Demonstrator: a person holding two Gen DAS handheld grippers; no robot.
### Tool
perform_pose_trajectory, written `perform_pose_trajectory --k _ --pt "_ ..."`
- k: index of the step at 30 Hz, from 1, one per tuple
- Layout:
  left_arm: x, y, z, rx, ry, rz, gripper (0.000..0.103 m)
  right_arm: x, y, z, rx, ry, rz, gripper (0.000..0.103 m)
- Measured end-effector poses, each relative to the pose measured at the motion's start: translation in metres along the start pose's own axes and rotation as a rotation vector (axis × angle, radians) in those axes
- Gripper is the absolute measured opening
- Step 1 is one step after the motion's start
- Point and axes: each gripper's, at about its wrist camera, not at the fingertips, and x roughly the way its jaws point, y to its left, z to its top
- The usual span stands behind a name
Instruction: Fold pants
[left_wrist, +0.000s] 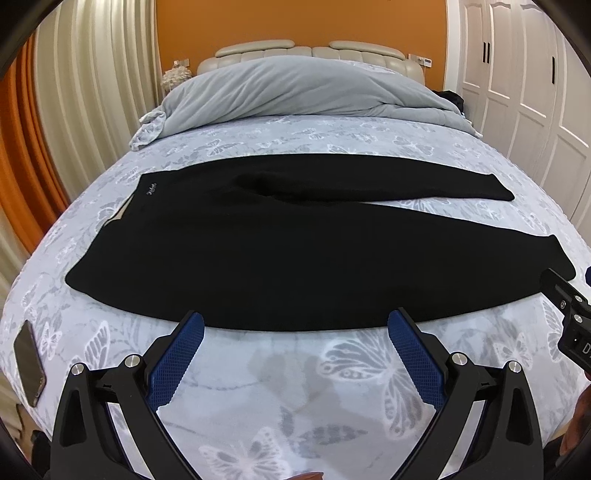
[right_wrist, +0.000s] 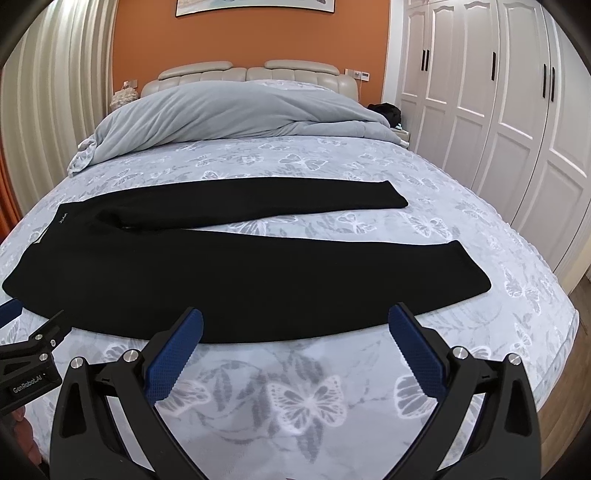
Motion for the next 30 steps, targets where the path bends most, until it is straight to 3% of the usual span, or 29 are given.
perform_pose_trajectory --k 30 --pt "-0.005 0.01 0.0 -0.017 -0.004 0.012 0.098 0.004 0.01 0.0 -0.002 0.016 0.015 0.098"
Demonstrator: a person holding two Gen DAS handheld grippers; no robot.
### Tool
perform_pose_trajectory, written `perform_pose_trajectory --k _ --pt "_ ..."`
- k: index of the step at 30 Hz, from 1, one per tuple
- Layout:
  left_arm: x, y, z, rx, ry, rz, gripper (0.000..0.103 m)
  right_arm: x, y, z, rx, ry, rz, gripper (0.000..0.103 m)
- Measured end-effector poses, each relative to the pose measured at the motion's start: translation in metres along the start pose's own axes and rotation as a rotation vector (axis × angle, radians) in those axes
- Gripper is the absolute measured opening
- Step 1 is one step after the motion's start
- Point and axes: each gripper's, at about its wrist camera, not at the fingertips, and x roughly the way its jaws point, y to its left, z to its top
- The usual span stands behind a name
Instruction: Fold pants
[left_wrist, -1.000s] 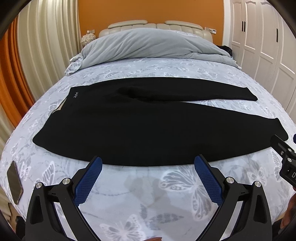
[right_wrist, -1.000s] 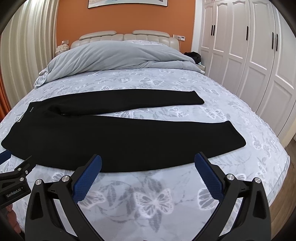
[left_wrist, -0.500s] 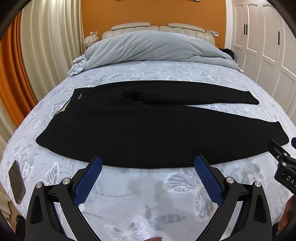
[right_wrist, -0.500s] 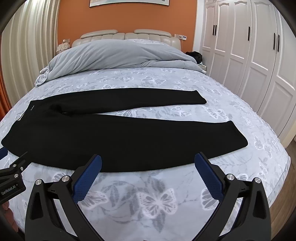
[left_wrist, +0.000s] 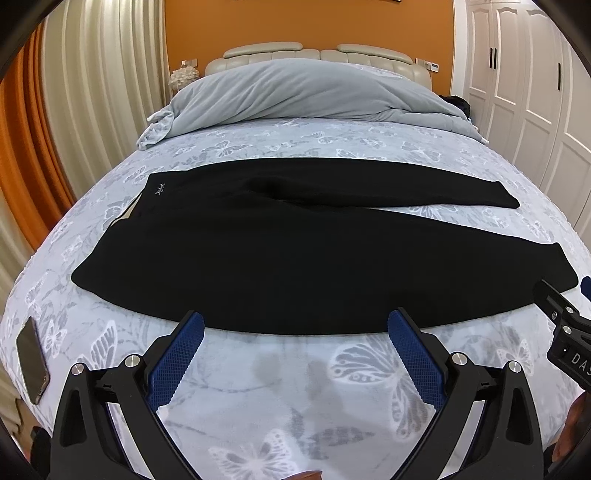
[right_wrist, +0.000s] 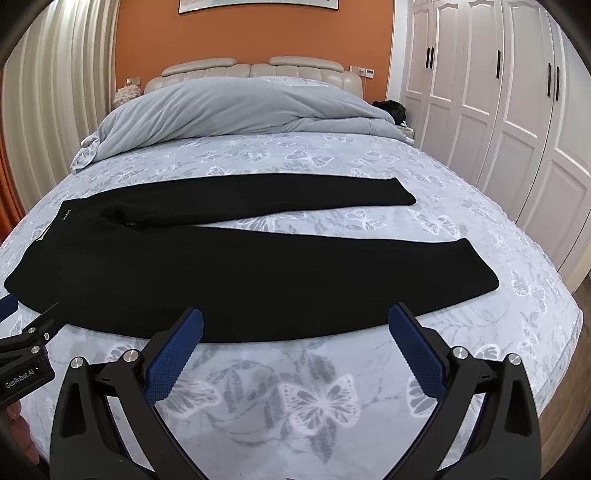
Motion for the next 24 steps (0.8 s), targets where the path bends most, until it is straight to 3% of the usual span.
perform_pose_trajectory --k 7,11,15,16,19,22,24 --pt "0.009 0.009 0.012 0.004 0.025 0.008 0.098 0.016 -0.02 0.01 0.052 0.062 0.054 0.098" --pt "0.02 0.05 0.061 -0.061 0.062 -0.134 0.098 0.042 -0.07 0.049 0.147 0.11 0.171 0.098" --pt "0.068 0.117 0.123 -0.218 0.097 -0.224 0.098 0.113 -0.137 0.109 0.178 0.133 0.202 0.098" --pt "0.083 0.134 0.137 -0.258 0.101 -0.222 0.098 0.14 -0.159 0.125 0.197 0.136 0.216 0.098" --pt "0.143 0.198 0.178 -0.38 0.093 -0.114 0.098 0.202 -0.2 0.16 0.211 0.124 0.196 0.098" --pt "0.195 0.241 0.203 -0.422 0.1 -0.012 0.097 0.261 -0.226 0.19 0.219 0.131 0.177 0.097" --pt "0.222 0.256 0.214 -0.399 0.109 0.018 0.097 0.297 -0.237 0.204 0.223 0.152 0.138 0.097"
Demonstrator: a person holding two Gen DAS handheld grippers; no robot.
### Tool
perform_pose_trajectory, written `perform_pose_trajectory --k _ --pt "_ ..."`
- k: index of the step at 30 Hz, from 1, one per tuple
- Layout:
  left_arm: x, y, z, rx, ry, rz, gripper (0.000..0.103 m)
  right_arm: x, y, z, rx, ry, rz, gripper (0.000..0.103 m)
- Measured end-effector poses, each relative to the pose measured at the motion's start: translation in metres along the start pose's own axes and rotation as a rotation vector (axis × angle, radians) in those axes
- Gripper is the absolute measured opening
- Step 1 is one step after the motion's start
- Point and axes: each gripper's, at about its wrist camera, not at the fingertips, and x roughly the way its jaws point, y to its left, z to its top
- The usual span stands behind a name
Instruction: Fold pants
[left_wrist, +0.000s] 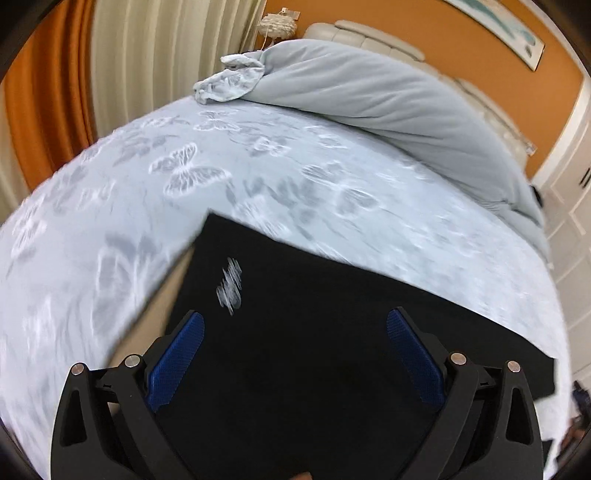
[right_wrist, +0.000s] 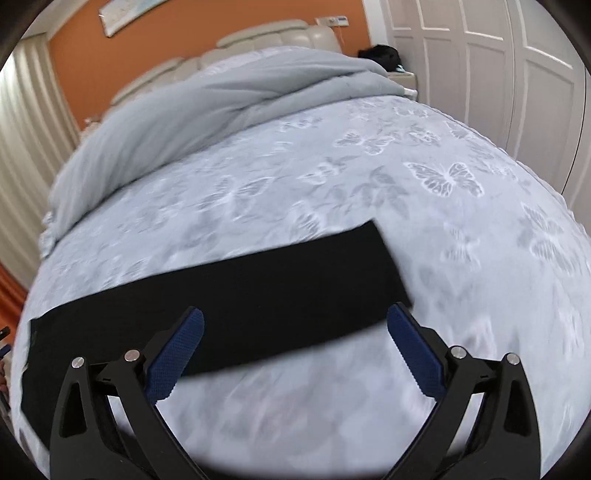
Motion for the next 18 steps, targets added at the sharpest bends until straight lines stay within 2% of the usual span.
perform_pose_trajectory --k 4,8,9,11,12,13,14,15,16,17,18 --pt "0.053 0.0 0.021 0.1 0.066 0.021 0.097 0.048 -0.017 0.024 -0.024 0.026 -0.072 0.097" --pt "0.101 0.012 0.028 0.022 0.199 -0.074 0.097 0.083 -0.03 0.033 -0.02 0.063 -0.107 0.098" --pt "0.108 0.015 0.027 -0.007 0.205 -0.071 0.097 0.092 -0.033 0.035 -0.011 0.078 -0.107 0.098" --pt "0.113 0.018 0.029 -0.051 0.157 -0.079 0.097 0.107 -0.038 0.035 0.01 0.098 -0.108 0.097" --pt "0.113 0.018 0.031 -0.062 0.149 -0.081 0.097 0.114 -0.038 0.033 0.018 0.105 -0.091 0.096" --pt "0.114 0.017 0.032 -0.065 0.141 -0.08 0.097 0.115 -0.035 0.031 0.017 0.103 -0.083 0.075" --pt "0.113 0.015 0.034 -0.056 0.124 -0.077 0.09 0.117 -0.03 0.028 -0.002 0.098 -0.084 0.037" --pt "0.112 0.012 0.035 -0.036 0.101 -0.071 0.059 0.12 -0.026 0.025 -0.023 0.118 -0.076 0.025" --pt "0.112 0.011 0.037 -0.019 0.092 -0.05 0.041 0.119 -0.024 0.024 -0.019 0.117 -0.065 0.01" --pt "0.113 0.013 0.038 -0.027 0.097 0.013 0.015 0.113 -0.022 0.023 -0.017 0.102 -0.055 0.006" --pt "0.112 0.017 0.038 -0.04 0.101 0.028 0.006 0.108 -0.02 0.022 -0.02 0.088 -0.047 0.006"
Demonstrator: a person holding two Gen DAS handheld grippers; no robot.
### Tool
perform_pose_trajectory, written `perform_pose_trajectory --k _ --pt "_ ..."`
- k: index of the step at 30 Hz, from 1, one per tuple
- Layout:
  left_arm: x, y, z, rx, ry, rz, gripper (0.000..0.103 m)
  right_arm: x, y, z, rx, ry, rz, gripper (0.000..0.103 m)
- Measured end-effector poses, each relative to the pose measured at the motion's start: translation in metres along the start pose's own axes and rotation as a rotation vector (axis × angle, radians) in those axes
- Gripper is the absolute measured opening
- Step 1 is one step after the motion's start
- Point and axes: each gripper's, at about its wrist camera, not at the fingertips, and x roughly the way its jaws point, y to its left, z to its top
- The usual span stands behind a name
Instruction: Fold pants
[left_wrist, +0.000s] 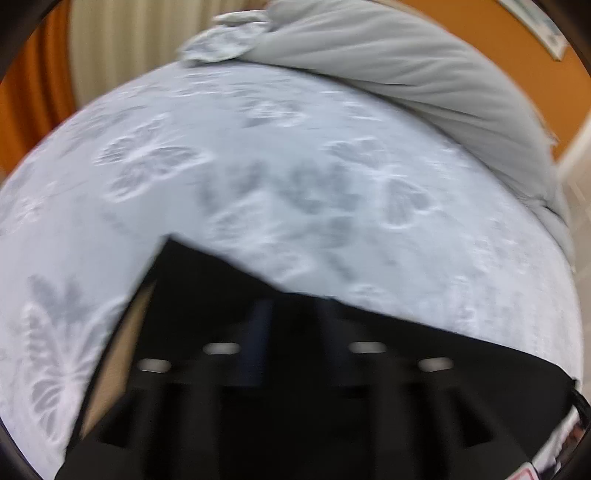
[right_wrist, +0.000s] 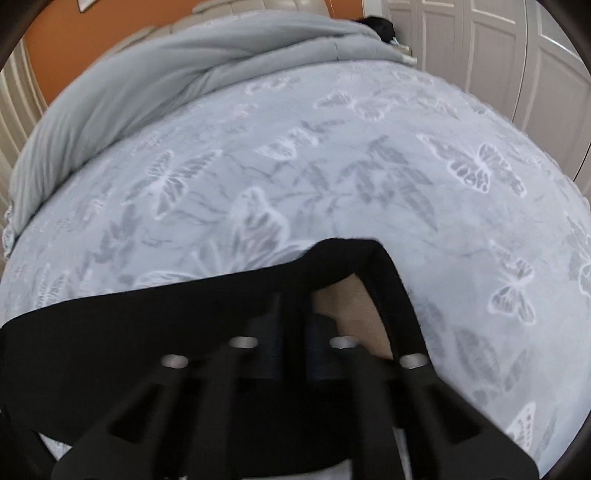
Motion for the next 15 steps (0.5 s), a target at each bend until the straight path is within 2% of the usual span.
perform_pose_trajectory --k 1,4,7,12,15 --pt "-0.005 0.008 -0.001 -0.021 0.002 -0.035 0.0 -0.013 0.002 -0.002 -0.011 -0.031 0.009 0.006" --pt "-0.031 0.026 -0.003 -0.059 -0.05 -0.112 0.0 -0.048 0.006 -0.006 -0.035 -0.09 0.036 0.006" --pt "-0.074 0.03 -0.013 -0.037 -0.089 -0.182 0.0 -0.095 0.011 -0.017 -0.081 -0.14 0.059 0.006" --pt "-0.163 0.038 -0.052 0.007 -0.155 -0.32 0.0 -0.181 0.014 -0.051 -0.159 -0.216 0.091 0.006" --pt "-0.205 0.05 -0.087 0.027 -0.155 -0.368 0.0 -0.217 0.012 -0.083 -0.222 -0.209 0.076 0.006"
